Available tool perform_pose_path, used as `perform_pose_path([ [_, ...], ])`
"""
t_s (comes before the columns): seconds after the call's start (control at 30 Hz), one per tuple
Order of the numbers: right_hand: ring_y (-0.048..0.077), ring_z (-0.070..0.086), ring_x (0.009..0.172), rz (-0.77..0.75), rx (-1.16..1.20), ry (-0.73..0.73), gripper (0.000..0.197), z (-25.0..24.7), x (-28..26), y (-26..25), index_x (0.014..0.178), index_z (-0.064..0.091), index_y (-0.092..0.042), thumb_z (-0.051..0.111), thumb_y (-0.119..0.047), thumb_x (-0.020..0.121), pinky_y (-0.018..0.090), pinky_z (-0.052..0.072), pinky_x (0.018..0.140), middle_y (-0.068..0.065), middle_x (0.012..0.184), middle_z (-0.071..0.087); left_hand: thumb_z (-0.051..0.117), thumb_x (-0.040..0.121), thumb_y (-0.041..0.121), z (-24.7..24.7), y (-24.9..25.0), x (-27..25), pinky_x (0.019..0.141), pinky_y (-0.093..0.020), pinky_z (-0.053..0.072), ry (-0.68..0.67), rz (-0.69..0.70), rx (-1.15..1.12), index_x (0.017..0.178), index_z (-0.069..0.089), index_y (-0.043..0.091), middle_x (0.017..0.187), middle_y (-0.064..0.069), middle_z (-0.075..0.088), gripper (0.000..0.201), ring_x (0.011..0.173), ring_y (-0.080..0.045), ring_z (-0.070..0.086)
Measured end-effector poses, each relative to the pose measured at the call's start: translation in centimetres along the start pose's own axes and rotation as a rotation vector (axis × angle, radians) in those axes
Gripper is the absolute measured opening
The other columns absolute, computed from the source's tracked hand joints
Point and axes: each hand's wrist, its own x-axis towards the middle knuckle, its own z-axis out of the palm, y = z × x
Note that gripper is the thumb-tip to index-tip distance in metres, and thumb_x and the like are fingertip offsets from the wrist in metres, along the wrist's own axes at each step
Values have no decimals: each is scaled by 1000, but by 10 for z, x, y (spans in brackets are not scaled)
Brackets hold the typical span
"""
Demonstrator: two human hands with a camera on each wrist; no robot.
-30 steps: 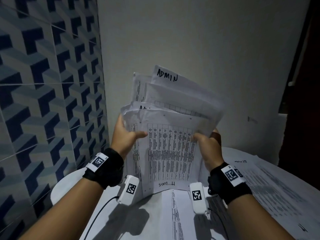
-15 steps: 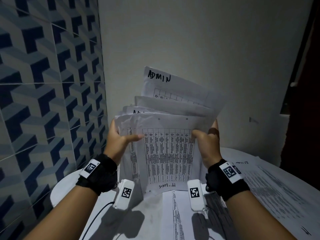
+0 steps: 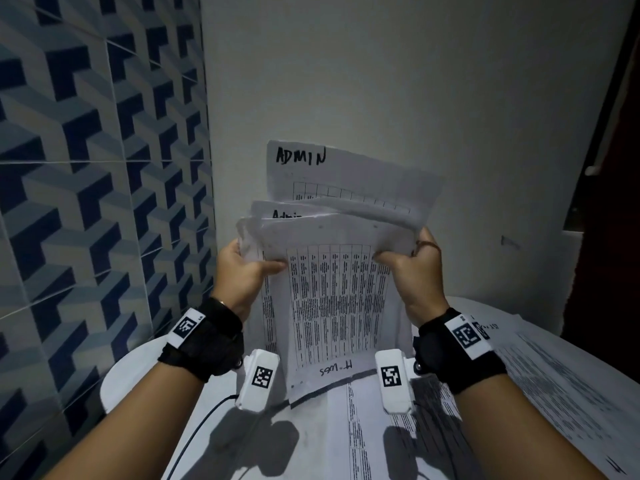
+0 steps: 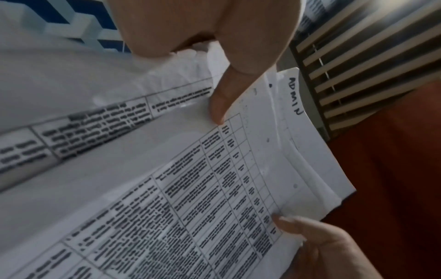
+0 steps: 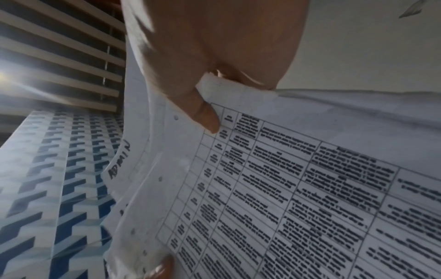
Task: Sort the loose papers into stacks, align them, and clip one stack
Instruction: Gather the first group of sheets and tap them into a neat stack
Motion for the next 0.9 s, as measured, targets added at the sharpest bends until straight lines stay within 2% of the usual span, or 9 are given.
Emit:
perform_pose_path([
  [0.17, 17, 70, 112, 125, 21, -194, 65, -21, 6, -6, 134, 56, -18, 75, 6, 77, 35, 56, 94, 1, 121, 74, 64, 73, -30, -7, 20, 8, 80, -37, 63, -2, 20, -81, 100, 67, 7, 95, -5, 78, 46, 89, -21, 76],
  [0.3, 30, 71, 111, 260, -3, -369, 49, -29, 1, 1, 127, 67, -6, 74, -8, 78, 46, 53, 100, 12, 120, 75, 65, 75, -27, -14, 31, 17, 78, -37, 64, -50, -68, -201, 118, 62, 0, 109, -15, 78, 51, 97, -30, 76],
  [0.37, 33, 72, 108, 291, 3, -347, 38, -28, -3, 5, 120, 71, -3, 76, -8, 82, 47, 55, 98, 13, 116, 76, 64, 78, -23, -17, 32, 20, 78, -34, 63, -102, -132, -193, 120, 64, 0, 107, -14, 79, 47, 98, -31, 76],
  [0.47, 32, 73, 105, 333, 38, -201, 25, -29, -7, 12, 110, 73, -5, 71, 0, 86, 41, 57, 90, 8, 106, 79, 74, 83, 0, -29, 22, 19, 91, -38, 60, -274, -271, -90, 127, 64, 1, 118, -13, 76, 45, 111, -32, 71],
  [0.53, 30, 73, 105, 373, 50, -168, 25, -34, -8, 15, 113, 71, -1, 70, 0, 88, 38, 56, 95, 10, 105, 78, 91, 68, 28, -37, 7, 10, 109, -47, 48, -450, -406, 41, 130, 63, -1, 129, -18, 70, 74, 118, -35, 65],
  [0.6, 28, 74, 105, 426, 54, -179, 29, -39, -8, 19, 118, 67, 4, 69, 0, 90, 41, 55, 101, 15, 109, 77, 99, 54, 36, -40, -8, 1, 110, -44, 47, -499, -489, 119, 125, 66, -4, 129, -20, 69, 88, 115, -32, 67],
  [0.73, 26, 74, 102, 499, 10, -229, 31, -42, -11, 23, 122, 66, 4, 68, 2, 92, 39, 56, 99, 14, 112, 77, 71, 85, -12, -26, -20, -16, 101, -40, 56, -452, -478, 133, 126, 66, -1, 124, -17, 74, 44, 116, -32, 71],
  [0.83, 22, 75, 97, 571, 10, -317, 27, -49, -14, 20, 120, 68, 2, 66, 1, 93, 29, 59, 86, 16, 115, 76, 62, 86, -21, -21, -19, -20, 94, -37, 58, -408, -422, 141, 124, 67, 4, 120, -13, 76, 46, 112, -29, 73],
  [0.9, 24, 72, 109, 629, 29, -361, 26, -58, -18, 21, 120, 68, 3, 64, -1, 94, 26, 59, 87, 16, 118, 75, 61, 85, -23, -20, -18, -20, 91, -36, 59, -356, -396, 84, 124, 66, 4, 118, -13, 76, 47, 111, -31, 73],
])
